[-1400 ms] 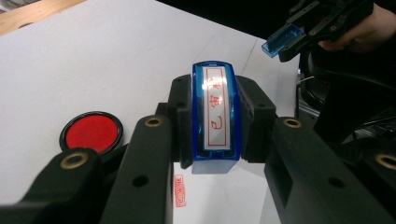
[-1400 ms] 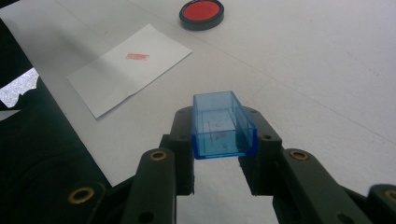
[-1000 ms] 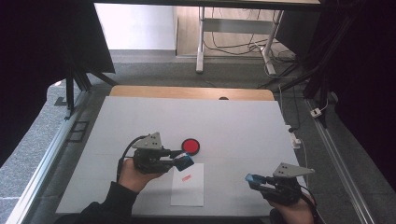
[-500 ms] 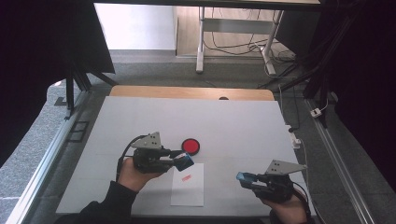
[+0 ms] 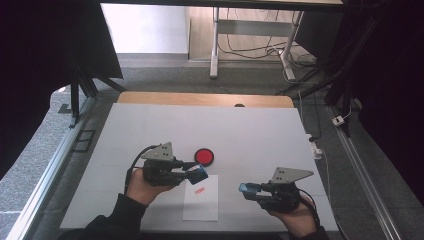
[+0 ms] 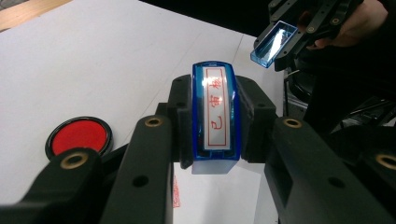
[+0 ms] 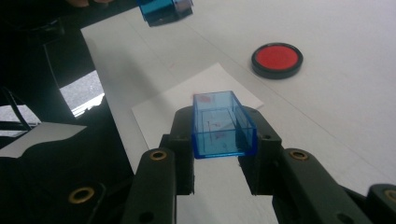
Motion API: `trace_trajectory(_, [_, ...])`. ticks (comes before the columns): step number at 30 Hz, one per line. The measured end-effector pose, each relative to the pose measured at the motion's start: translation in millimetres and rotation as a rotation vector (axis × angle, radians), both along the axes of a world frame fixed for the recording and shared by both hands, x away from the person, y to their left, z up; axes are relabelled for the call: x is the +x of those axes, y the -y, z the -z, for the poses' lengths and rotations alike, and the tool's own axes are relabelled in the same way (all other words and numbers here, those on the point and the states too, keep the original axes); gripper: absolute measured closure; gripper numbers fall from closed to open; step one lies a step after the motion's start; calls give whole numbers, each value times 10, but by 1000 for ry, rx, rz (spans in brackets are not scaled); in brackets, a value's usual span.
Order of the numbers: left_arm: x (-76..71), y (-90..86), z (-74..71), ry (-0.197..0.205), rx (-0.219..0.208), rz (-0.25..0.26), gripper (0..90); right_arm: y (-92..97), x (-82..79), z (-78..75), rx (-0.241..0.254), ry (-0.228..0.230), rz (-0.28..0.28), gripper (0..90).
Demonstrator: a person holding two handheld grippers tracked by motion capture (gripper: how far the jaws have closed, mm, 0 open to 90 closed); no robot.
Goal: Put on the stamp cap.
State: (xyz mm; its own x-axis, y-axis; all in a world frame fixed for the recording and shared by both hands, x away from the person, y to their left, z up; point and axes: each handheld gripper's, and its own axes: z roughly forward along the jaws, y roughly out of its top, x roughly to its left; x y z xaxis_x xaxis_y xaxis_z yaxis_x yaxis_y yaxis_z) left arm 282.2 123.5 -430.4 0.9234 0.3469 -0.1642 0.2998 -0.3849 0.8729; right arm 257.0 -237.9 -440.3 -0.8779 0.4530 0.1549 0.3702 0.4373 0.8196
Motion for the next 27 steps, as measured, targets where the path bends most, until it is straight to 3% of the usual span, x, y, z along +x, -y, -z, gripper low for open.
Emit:
trace_trajectory(9, [8,-20,-15,8,1,11,700,-140,57,-23,21,2,-39,689])
trace_trajectory(18, [1,-25,-32,18,0,39,700,-317,136,-28,10,3,-107,689])
trace_trajectory(27, [2,-66,-49,33,-24,63,700,-502,218,-20,17,-3,-174,688])
